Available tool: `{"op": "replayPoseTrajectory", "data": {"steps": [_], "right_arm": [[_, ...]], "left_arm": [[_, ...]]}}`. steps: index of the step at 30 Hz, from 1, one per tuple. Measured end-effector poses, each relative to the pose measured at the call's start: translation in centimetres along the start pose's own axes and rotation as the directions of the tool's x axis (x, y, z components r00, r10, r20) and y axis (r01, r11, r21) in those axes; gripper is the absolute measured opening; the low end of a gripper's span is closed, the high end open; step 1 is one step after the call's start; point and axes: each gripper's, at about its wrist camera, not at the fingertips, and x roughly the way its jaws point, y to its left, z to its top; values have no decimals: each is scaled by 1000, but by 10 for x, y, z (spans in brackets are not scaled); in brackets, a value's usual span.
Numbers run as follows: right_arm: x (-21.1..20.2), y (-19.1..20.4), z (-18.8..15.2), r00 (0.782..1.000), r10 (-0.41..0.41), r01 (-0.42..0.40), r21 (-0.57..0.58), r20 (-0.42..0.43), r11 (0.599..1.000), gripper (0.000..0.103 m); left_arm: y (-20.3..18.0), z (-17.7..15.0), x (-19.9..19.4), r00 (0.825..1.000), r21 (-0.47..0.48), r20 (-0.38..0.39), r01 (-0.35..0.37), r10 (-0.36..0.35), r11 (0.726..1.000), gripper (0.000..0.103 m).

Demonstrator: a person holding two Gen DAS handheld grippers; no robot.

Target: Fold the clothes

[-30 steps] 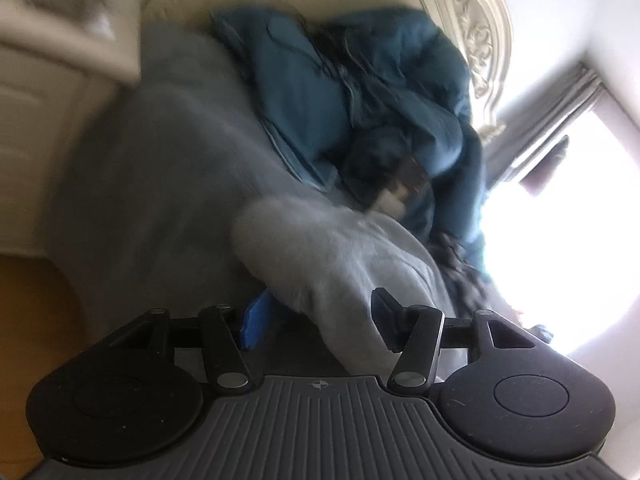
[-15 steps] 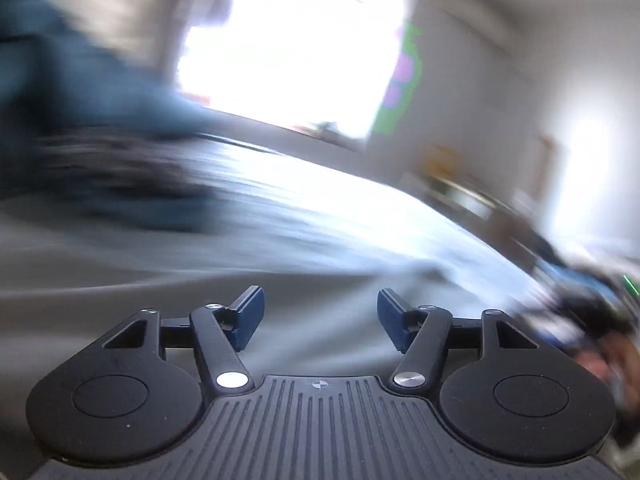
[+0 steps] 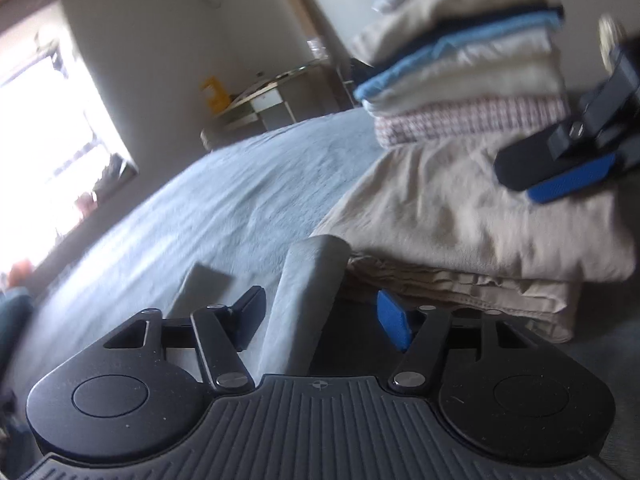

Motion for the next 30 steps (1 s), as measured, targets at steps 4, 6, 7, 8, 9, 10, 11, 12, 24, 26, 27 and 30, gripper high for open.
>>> {"op": "replayPoseTrajectory", "data": {"steps": [4, 6, 7, 8, 9, 10, 11, 12, 24, 26, 27, 30], "right_arm": [[-12, -12, -1, 1000, -5, 6, -34, 16, 999, 60], [-18, -18, -1, 1000, -8, 9, -50, 25, 999, 60], [-20, -21, -1, 1000, -7, 9, -56, 28, 998, 60], [-21, -22, 0, 1000, 2, 0, -51, 29, 999, 60], [-21, -22, 0, 1000, 10, -8, -45, 29, 999, 60], [-22, -24, 1, 999, 15, -13, -40, 30, 999, 60], [-22, -26, 2, 999, 19, -18, -35, 31, 999, 60], [-23, -27, 3, 999, 24, -23, -30, 33, 999, 60], [7, 16, 13, 995, 75, -84, -142, -66, 986, 61], [17, 28, 16, 992, 82, -99, -175, -98, 980, 61], [24, 35, 18, 989, 82, -105, -201, -120, 974, 61], [70, 71, 44, 962, -1, -118, -416, -274, 902, 61]], "left_arm": [[-4, 2, 18, 999, 39, -37, -17, 18, 999, 39], [7, 4, 24, 998, -11, -65, -16, 15, 1000, 22], [16, 4, 25, 997, -51, -77, -10, 6, 999, 19], [30, 4, 25, 997, -133, -74, 20, -31, 991, 15], [45, 3, 24, 995, -215, -69, 51, -67, 975, 12], [59, 2, 24, 993, -294, -60, 81, -103, 952, 10], [74, 1, 24, 990, -373, -48, 109, -136, 921, 8], [90, -2, 24, 987, -458, -29, 128, -159, 880, 6], [196, -38, 4, 965, -837, 205, 259, -164, 481, 3], [201, -36, 0, 963, -837, 217, 267, -157, 477, 3], [203, -36, -2, 963, -838, 222, 270, -156, 475, 3], [214, -36, -8, 956, -838, 250, 292, -152, 461, 3]]}}
